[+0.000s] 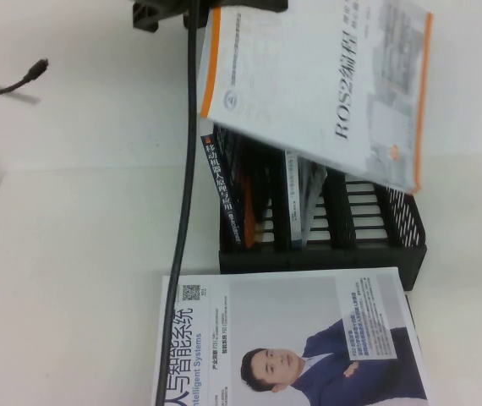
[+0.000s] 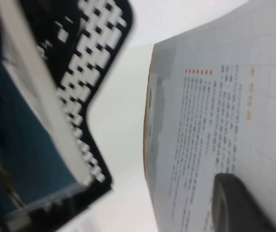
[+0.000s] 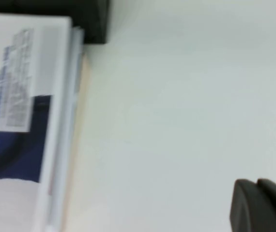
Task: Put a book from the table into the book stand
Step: Place the book on the book shelf
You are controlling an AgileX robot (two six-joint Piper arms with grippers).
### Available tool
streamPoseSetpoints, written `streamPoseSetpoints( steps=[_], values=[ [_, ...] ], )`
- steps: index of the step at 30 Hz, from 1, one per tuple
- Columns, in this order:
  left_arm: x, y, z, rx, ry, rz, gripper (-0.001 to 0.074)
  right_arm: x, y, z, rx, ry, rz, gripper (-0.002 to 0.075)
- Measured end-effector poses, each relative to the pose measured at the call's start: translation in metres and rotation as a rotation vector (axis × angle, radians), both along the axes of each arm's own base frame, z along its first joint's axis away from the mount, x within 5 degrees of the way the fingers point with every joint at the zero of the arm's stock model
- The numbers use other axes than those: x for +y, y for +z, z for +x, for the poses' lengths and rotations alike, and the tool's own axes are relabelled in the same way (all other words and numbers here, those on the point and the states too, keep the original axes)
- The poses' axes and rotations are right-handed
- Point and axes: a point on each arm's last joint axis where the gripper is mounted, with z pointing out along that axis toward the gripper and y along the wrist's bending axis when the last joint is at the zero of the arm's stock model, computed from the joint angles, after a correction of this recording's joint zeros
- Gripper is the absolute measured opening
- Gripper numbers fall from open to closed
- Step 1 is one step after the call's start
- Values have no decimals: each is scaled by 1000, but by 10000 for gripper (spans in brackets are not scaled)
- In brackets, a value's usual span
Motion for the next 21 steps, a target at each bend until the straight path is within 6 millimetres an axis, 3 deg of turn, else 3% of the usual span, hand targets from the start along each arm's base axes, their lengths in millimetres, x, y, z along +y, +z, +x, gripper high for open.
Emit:
streamPoseSetpoints(
  steps=[4,9,14,21],
  values=[
    [-5,-7,32,31,68,31,104,-14,13,-24,-61,-48,-4,0],
    [-9,-16,53,69,99,26,104,-28,24,-52,-143,-107,25,0],
    [-15,-24,56,122,89,25,104,-36,26,-65,-159,-148,10,0],
    [-41,-26,44,121,79,83,104,-38,25,-68,-143,-162,-4,0]
  ],
)
